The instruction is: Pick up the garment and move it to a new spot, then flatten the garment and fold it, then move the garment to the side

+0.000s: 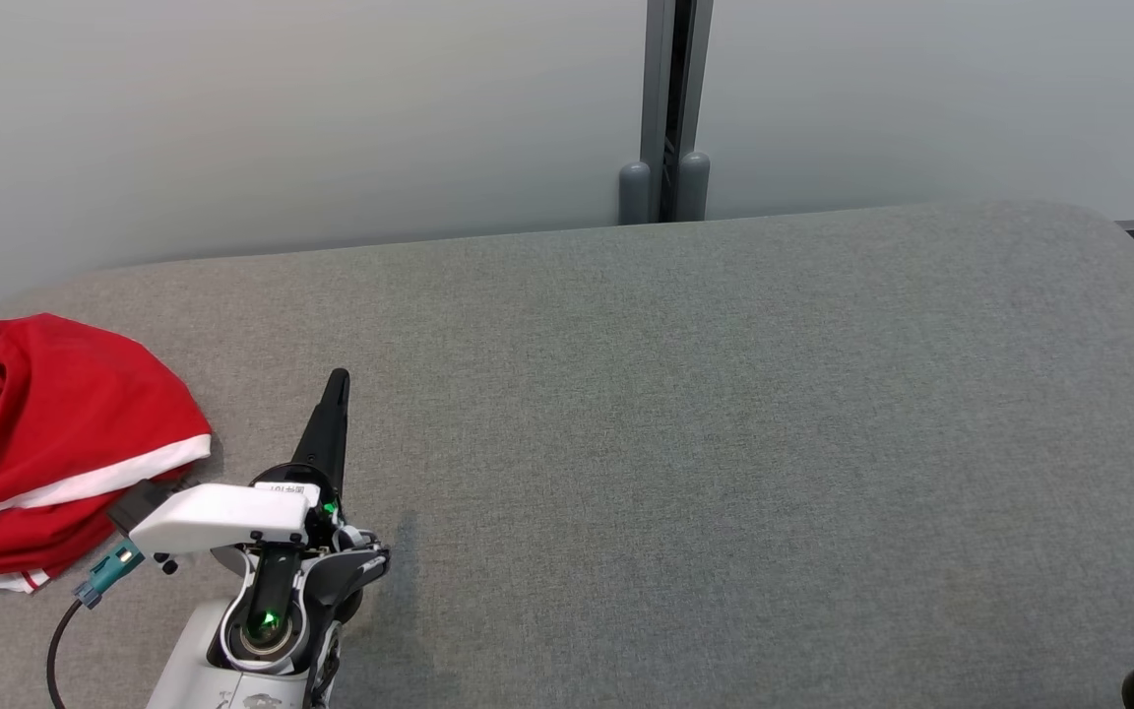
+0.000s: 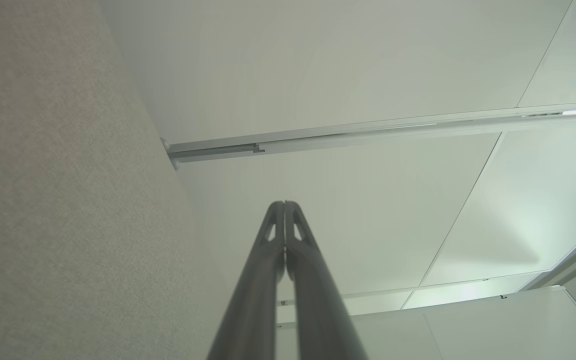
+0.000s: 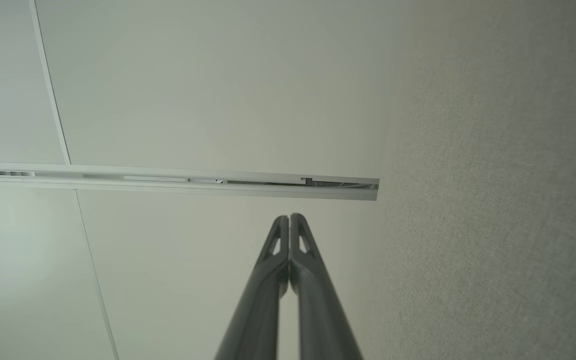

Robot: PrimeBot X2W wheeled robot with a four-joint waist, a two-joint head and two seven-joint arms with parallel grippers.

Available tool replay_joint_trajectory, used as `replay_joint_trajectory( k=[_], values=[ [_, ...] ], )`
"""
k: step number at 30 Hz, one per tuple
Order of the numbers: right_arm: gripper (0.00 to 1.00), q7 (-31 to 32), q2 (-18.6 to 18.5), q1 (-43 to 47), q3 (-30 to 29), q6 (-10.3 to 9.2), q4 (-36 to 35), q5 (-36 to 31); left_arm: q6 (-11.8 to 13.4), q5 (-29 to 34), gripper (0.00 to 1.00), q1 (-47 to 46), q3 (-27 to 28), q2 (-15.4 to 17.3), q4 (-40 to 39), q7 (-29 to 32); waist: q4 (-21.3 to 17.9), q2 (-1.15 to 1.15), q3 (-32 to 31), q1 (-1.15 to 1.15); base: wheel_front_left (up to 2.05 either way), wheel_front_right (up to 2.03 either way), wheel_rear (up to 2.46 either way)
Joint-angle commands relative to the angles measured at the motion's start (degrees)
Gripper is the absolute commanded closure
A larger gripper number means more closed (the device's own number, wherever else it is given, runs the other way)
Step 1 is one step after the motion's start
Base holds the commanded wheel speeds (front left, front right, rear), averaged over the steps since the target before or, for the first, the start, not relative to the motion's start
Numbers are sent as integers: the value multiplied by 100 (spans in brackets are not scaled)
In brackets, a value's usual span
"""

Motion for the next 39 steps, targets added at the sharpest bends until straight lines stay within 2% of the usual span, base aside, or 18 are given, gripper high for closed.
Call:
replay_joint_trajectory(
  k=[1, 17, 18, 22, 29, 39],
  values=[
    [100, 18, -14, -19, -18, 0, 15, -11, -26, -27, 100, -74, 5, 34, -6, 5, 0, 0, 0, 0, 0, 0, 0],
    [100, 19, -14, -19, -18, 0, 15, -12, -26, -27, 100, -74, 5, 34, -6, 5, 0, 0, 0, 0, 0, 0, 0],
    [0, -1, 5, 6, 1, 0, 14, 0, 1, 2, 0, 13, 0, -2, 14, -2, 0, 0, 0, 0, 0, 0, 0],
    [0, -27, 119, 104, 41, -1, 158, -14, 2, 14, 0, 271, -7, -29, 132, -17, 0, 0, 3, 0, 0, 0, 0],
    [0, -264, 106, 103, 246, -1, 122, -184, 1, 95, 0, 405, 96, -25, -43, -138, -3, 0, 5, 0, 0, 0, 0],
    [0, -616, 84, -6, 506, -1, 176, -809, 0, 305, 0, 610, 302, -18, -306, -318, 8, 0, 5, 0, 0, 0, 0]
  ],
)
